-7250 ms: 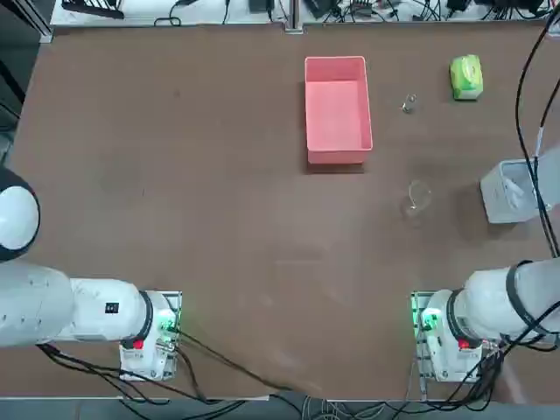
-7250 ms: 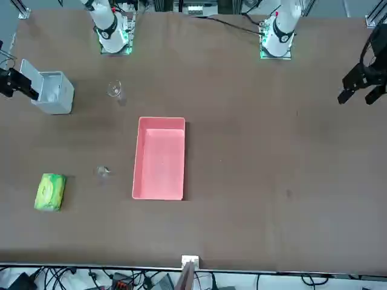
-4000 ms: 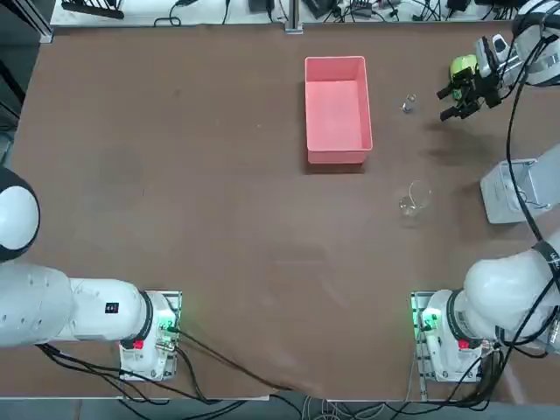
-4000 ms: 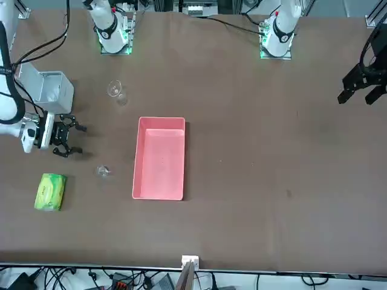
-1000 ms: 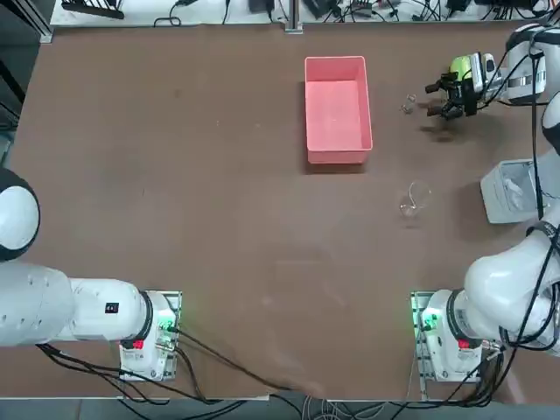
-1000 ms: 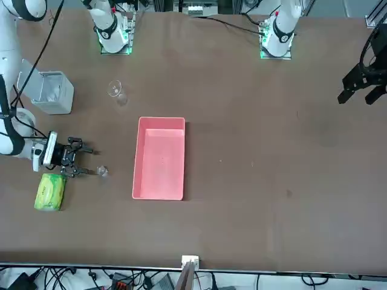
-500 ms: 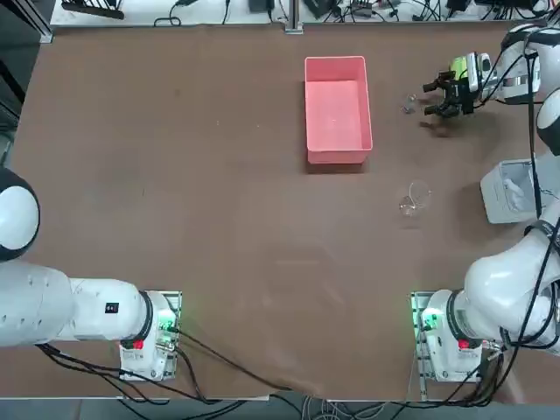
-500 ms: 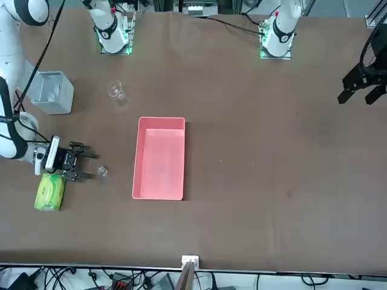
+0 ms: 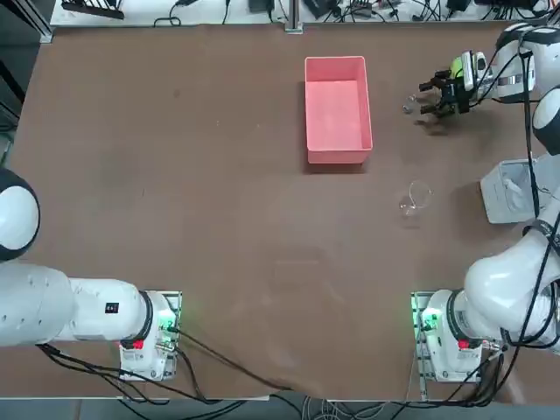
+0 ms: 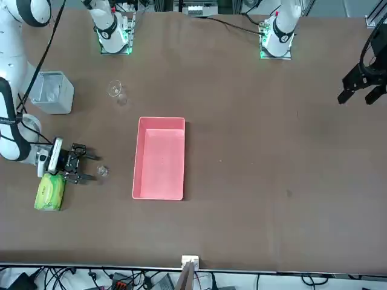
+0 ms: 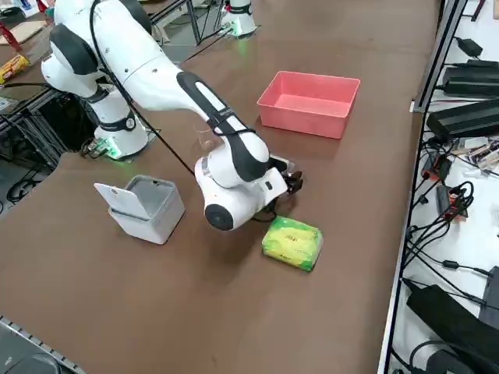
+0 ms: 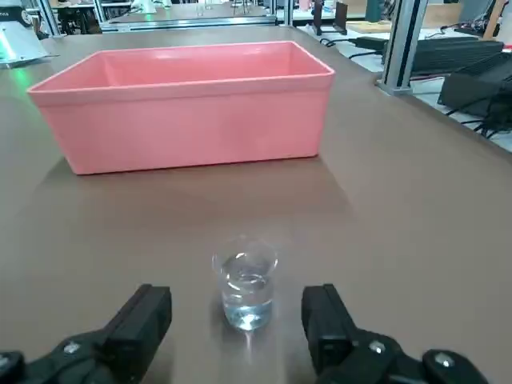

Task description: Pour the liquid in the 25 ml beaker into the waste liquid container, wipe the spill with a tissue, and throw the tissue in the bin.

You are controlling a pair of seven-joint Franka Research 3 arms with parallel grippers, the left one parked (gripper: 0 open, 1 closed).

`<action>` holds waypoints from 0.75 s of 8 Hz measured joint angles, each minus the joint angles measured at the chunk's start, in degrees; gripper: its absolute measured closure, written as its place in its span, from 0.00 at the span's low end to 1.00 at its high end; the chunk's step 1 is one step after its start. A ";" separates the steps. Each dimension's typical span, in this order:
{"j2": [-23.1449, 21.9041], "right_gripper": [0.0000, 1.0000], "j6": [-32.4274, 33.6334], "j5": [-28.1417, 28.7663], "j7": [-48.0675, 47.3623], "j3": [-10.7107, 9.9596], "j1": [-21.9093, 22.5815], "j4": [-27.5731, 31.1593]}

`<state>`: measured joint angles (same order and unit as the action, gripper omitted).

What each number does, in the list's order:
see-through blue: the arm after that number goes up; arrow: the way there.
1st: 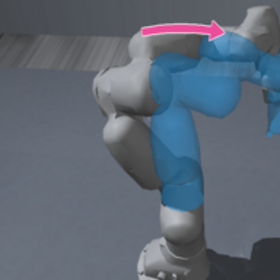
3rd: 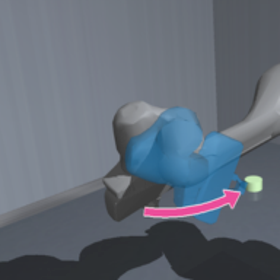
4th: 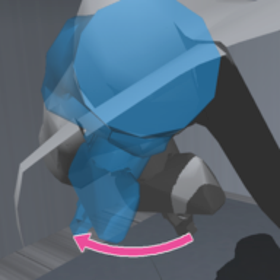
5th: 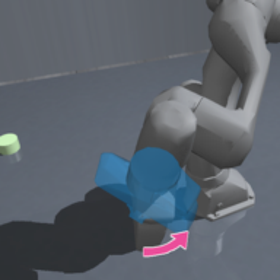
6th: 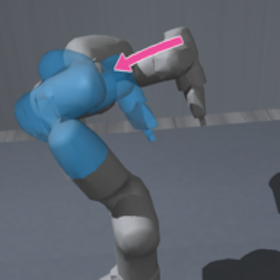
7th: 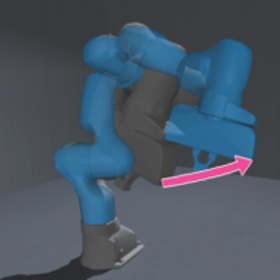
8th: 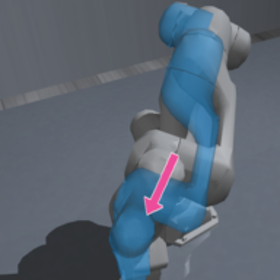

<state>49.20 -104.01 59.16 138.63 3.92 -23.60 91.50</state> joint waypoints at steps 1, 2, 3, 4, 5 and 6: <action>0.42 0.00 -0.06 0.02 0.00 0.00 0.08 -0.02; 0.81 0.00 -0.13 0.03 0.00 0.00 0.12 -0.04; 0.96 0.00 -0.18 0.33 0.00 0.00 0.15 -0.05; 0.96 0.00 -0.19 0.63 0.00 0.00 0.23 -0.07; 0.96 0.00 -0.20 0.75 0.00 0.00 0.43 -0.09; 0.97 0.00 -0.21 0.80 0.00 0.00 0.71 -0.09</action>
<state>50.17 -104.22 59.96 138.63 3.92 -22.89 91.40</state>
